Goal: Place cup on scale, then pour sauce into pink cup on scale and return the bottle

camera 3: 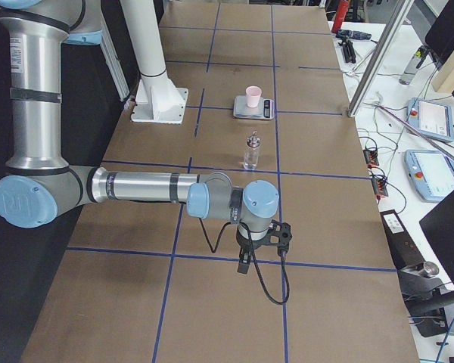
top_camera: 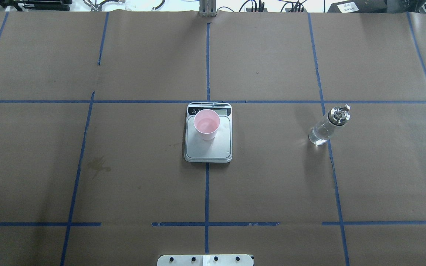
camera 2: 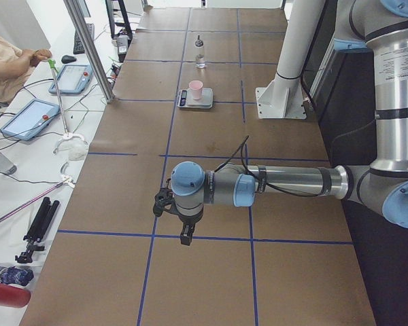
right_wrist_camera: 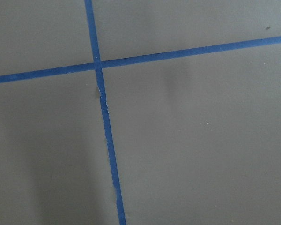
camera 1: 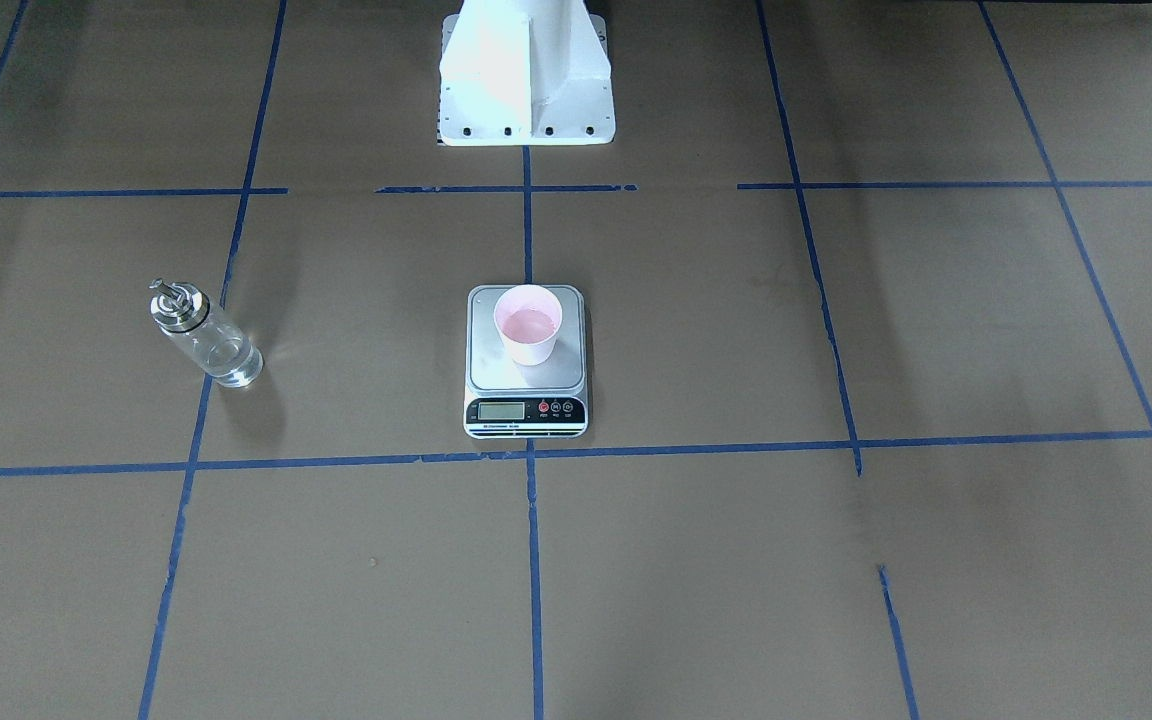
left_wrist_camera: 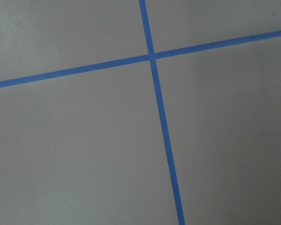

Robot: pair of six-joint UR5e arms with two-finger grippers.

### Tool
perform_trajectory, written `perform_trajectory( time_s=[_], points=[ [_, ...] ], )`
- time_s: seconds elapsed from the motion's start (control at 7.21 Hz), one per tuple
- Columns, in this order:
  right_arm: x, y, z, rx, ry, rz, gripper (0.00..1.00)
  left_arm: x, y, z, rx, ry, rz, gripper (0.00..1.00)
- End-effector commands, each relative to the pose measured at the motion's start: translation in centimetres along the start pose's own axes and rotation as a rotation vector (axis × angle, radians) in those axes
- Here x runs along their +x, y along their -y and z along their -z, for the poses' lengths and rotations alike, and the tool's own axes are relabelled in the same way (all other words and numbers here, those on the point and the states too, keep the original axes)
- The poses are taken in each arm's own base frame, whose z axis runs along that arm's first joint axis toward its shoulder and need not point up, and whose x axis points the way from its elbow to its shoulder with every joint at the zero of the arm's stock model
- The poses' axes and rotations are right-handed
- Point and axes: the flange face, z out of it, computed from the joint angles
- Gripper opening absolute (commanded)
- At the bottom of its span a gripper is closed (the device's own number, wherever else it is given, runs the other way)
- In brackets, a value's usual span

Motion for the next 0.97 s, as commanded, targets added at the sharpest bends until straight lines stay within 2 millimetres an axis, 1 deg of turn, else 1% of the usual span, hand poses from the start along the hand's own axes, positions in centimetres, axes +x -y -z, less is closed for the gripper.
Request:
perform_trajectory(
  time_s=[0.0,0.28,0.42,0.55,0.69,0.83],
  points=[
    [-0.2,-0.3,-0.2,-0.004,0.01,0.002,1.0,-0.4,-0.1,-0.3,-0.005,0.002,0.008,1.0],
    [-0.6,-0.5,0.2,0.005,0.011,0.013,1.0,-0.3,-0.1,-0.2,-0.003,0.004,0.004,1.0],
    [-0.6,-0.5,0.3,0.004,0.011,0.012,1.0,-0.8,-0.3,-0.8,-0.015,0.002,0.018,1.0],
    [-0.6,-0.6,0.3,0.006,0.011,0.014,1.0,-0.9,-0.4,-0.9,-0.017,0.002,0.021,1.0],
    [-1.0,-0.5,0.5,0.01,0.004,0.024,1.0,-0.9,-0.4,-0.9,-0.017,0.002,0.021,1.0],
    [-1.8,-0.5,0.7,0.015,0.001,0.043,1.0,-0.9,-0.4,-0.9,-0.017,0.002,0.021,1.0]
  ],
)
